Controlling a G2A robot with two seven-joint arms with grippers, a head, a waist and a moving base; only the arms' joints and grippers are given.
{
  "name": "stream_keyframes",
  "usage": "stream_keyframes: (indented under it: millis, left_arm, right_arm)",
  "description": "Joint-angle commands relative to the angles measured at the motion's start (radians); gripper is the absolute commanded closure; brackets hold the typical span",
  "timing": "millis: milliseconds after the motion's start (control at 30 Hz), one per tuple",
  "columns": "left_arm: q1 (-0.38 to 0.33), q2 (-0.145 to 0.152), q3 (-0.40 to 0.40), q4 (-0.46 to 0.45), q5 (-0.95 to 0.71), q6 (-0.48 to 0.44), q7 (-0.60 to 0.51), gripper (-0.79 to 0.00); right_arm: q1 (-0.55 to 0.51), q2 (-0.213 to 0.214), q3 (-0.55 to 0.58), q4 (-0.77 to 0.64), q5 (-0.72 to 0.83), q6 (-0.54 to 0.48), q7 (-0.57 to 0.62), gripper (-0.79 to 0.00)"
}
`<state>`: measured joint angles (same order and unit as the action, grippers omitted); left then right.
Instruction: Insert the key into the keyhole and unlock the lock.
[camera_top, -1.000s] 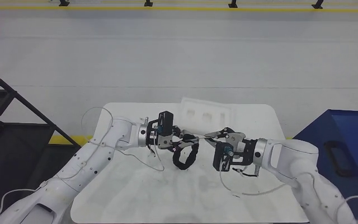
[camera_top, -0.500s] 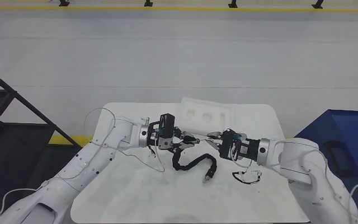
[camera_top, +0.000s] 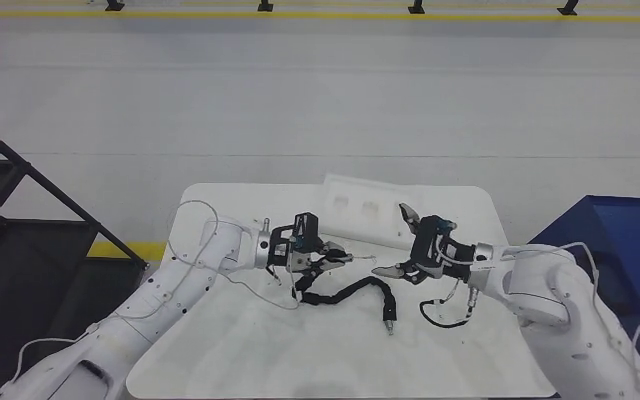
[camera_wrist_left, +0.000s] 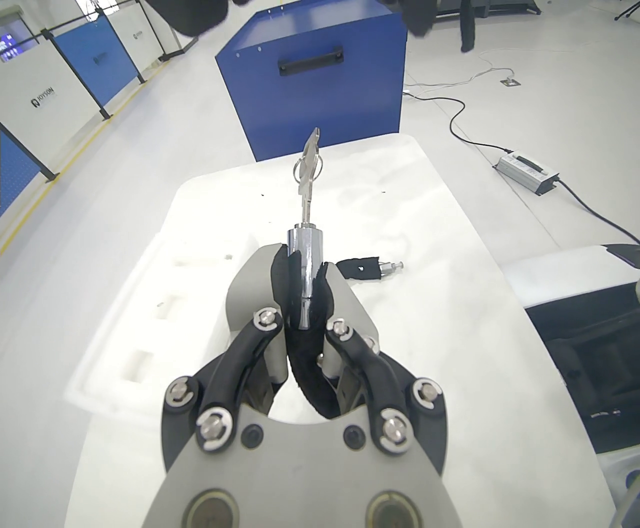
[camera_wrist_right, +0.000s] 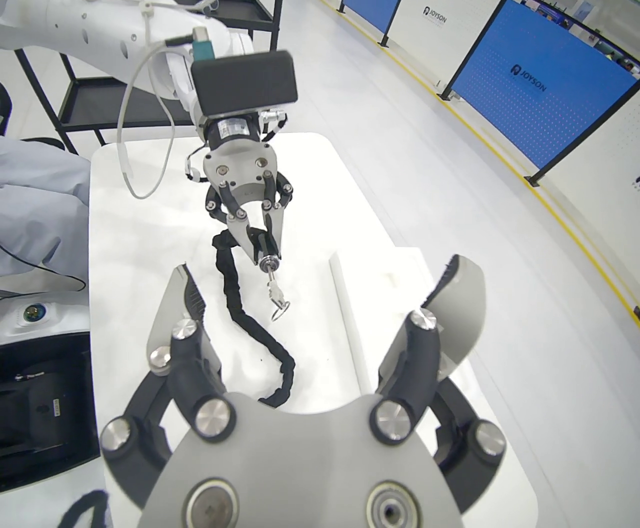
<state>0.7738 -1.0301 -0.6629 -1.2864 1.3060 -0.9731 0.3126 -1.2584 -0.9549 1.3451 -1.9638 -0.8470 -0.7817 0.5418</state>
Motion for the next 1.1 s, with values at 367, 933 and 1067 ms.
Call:
stream_keyframes:
  millis: [367, 933, 1067]
  left_arm:
    - [-0.037, -0.102, 0.15, 0.181, 0.01, -0.024, -0.018, 0.0]
    - [-0.122, -0.162, 0.193, 0.329, -0.072, -0.039, 0.102, -0.785]
    - [-0.187, -0.139, 0.158, 0.353, -0.085, -0.039, 0.148, -0.785]
  right_arm:
    - [0.022, 0.009, 0.005, 0.055, 0.133, 0.028, 0.087, -0.785]
    - [0.11, 0.012, -0.058, 0.214, 0.239, 0.002, 0.158, -0.785]
    - [0.191, 0.008, -0.091, 0.291, 0.282, -0.013, 0.188, -0.785]
